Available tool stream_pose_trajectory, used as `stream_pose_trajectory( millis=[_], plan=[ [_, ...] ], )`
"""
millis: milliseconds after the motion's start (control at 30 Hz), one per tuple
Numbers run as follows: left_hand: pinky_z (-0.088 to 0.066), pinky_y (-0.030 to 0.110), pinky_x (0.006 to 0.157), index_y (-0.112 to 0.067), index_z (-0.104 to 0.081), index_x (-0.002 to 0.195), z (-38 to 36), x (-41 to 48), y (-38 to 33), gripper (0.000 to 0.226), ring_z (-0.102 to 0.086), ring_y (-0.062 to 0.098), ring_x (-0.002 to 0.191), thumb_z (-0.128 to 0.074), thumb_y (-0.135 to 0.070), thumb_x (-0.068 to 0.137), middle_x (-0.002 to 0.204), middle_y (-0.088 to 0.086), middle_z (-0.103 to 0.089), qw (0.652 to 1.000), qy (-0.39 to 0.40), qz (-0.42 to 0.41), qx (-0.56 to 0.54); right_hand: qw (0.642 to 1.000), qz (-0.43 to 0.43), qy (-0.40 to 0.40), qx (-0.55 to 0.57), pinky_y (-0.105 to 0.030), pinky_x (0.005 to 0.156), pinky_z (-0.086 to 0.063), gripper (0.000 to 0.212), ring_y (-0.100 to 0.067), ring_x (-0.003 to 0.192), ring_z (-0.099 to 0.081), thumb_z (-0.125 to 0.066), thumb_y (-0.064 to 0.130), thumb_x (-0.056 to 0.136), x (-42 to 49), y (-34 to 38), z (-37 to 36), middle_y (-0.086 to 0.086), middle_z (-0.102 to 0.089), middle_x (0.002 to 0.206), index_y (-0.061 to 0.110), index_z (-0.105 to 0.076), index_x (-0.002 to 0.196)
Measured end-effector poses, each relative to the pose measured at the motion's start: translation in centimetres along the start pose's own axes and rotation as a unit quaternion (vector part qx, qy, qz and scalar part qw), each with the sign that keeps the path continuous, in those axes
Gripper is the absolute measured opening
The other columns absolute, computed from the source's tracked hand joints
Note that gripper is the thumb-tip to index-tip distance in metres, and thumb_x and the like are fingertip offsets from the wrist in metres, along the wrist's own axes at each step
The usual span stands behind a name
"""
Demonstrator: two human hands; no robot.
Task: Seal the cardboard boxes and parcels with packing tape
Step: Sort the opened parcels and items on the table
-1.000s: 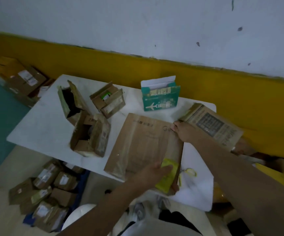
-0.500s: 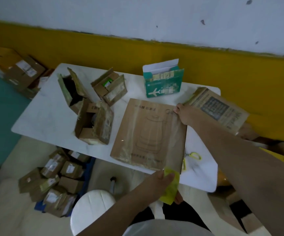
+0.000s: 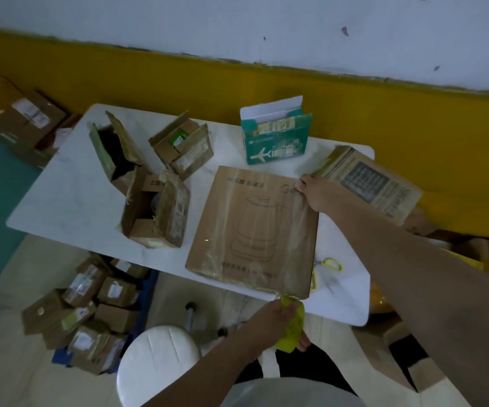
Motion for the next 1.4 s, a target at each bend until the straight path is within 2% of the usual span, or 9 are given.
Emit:
stream_pose_trajectory(
  millis=[333,633,800,900,1000,1100,1167,1300,1400],
  plan=[
    [-0.059,0.026,0.06,0.01,-0.05,0.109,0.2,0.9,-0.4,0.036,-0.068,0.015,0.054,-0.037,-0.023,0.108,0.063,0.007,-0.07,0.997,-0.005,0.034,-0.065,0.993,0.062,-0.099,0.026,-0.049,0.123,-0.001,0.067,-0.028,0.151,0.011,0.014,0.049,0.098,-7.2,2.9,-2.8,-0.005,0.007,0.165,0.016,0.006,0.156],
    [-0.05,0.022,0.087,-0.011,-0.068,0.116,3.5,-0.2,-1.0,0.047,-0.066,0.012,0.097,-0.056,-0.051,0.094,0.107,0.0,-0.07,0.958,-0.054,0.008,0.281,0.958,0.256,-0.125,-0.04,-0.049,0.122,-0.008,0.087,-0.026,0.152,0.005,-0.024,0.072,0.096,-17.6,7.1,-6.5,-0.009,-0.002,0.165,0.012,-0.011,0.158],
    [-0.051,0.023,0.077,-0.027,-0.067,0.103,11.9,-5.4,-3.8,0.019,-0.06,-0.001,0.083,-0.069,-0.041,0.09,0.093,-0.015,-0.066,0.837,-0.327,-0.176,0.402,0.98,0.16,-0.079,0.085,-0.054,0.121,-0.013,0.096,-0.033,0.151,0.011,-0.033,0.084,0.084,-18.8,4.8,-7.2,-0.012,0.024,0.161,0.033,0.002,0.157],
    [-0.046,0.031,0.098,-0.024,-0.045,0.14,16.8,-5.7,-1.7,0.084,-0.048,0.013,0.119,-0.088,-0.041,0.069,0.136,-0.002,-0.046,0.812,-0.416,-0.176,0.369,0.967,0.142,-0.045,0.208,-0.041,0.118,-0.03,0.091,-0.026,0.151,-0.012,-0.049,0.075,0.083,-19.4,4.9,-7.5,0.0,0.038,0.156,0.041,-0.007,0.155],
    [-0.045,0.04,0.105,-0.034,-0.023,0.151,17.7,-3.8,2.1,0.11,-0.044,0.022,0.135,-0.091,-0.038,0.066,0.151,-0.003,-0.035,0.919,-0.334,-0.092,0.187,0.97,0.152,-0.098,0.163,-0.027,0.102,-0.045,0.081,-0.021,0.142,-0.036,-0.04,0.074,0.086,-19.9,5.5,-7.3,-0.007,0.017,0.164,0.036,-0.02,0.155],
    [-0.05,0.029,0.085,-0.023,-0.043,0.143,17.5,-3.5,2.5,0.085,-0.061,0.02,0.111,-0.086,-0.042,0.072,0.129,0.002,-0.062,0.905,-0.387,-0.084,0.153,0.973,0.167,-0.158,0.0,-0.028,0.049,-0.051,0.066,-0.023,0.094,-0.069,-0.05,0.06,0.093,-20.1,5.6,-7.2,-0.022,-0.042,0.15,0.016,-0.044,0.143],
    [-0.046,0.024,0.07,-0.018,-0.053,0.132,17.6,-3.8,1.2,0.072,-0.062,0.017,0.092,-0.083,-0.047,0.073,0.105,0.0,-0.066,0.888,-0.404,-0.072,0.209,0.939,0.221,-0.223,-0.143,-0.028,0.037,-0.042,0.045,-0.031,0.11,-0.065,-0.056,0.031,0.098,-20.2,6.1,-7.4,-0.022,-0.051,0.142,0.015,-0.049,0.139],
    [-0.047,0.031,0.059,-0.015,-0.061,0.099,18.5,-5.2,-3.1,0.06,-0.058,0.012,0.07,-0.076,-0.066,0.07,0.077,-0.005,-0.062,0.838,-0.447,-0.044,0.311,0.915,0.276,-0.255,-0.143,-0.029,0.034,-0.043,0.064,-0.035,0.122,-0.059,-0.071,-0.014,0.074,-19.1,4.8,-3.9,-0.014,-0.062,0.133,0.025,-0.067,0.124],
    [-0.052,0.034,0.061,-0.018,-0.058,0.086,19.1,-7.2,-7.8,0.069,-0.061,0.015,0.069,-0.066,-0.082,0.063,0.074,-0.004,-0.065,0.79,-0.489,-0.045,0.368,0.949,0.244,-0.182,0.085,-0.04,0.08,-0.058,0.052,-0.027,0.126,-0.056,-0.07,0.023,0.089,-18.0,3.9,0.9,-0.011,-0.054,0.143,0.018,-0.054,0.138]
  ],
)
Point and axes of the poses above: each hand's wrist, its own x-axis towards the middle knuckle, its own z-axis out of the back of the hand, y = z × x, the point moved 4 cm from there along x, towards the middle knuckle
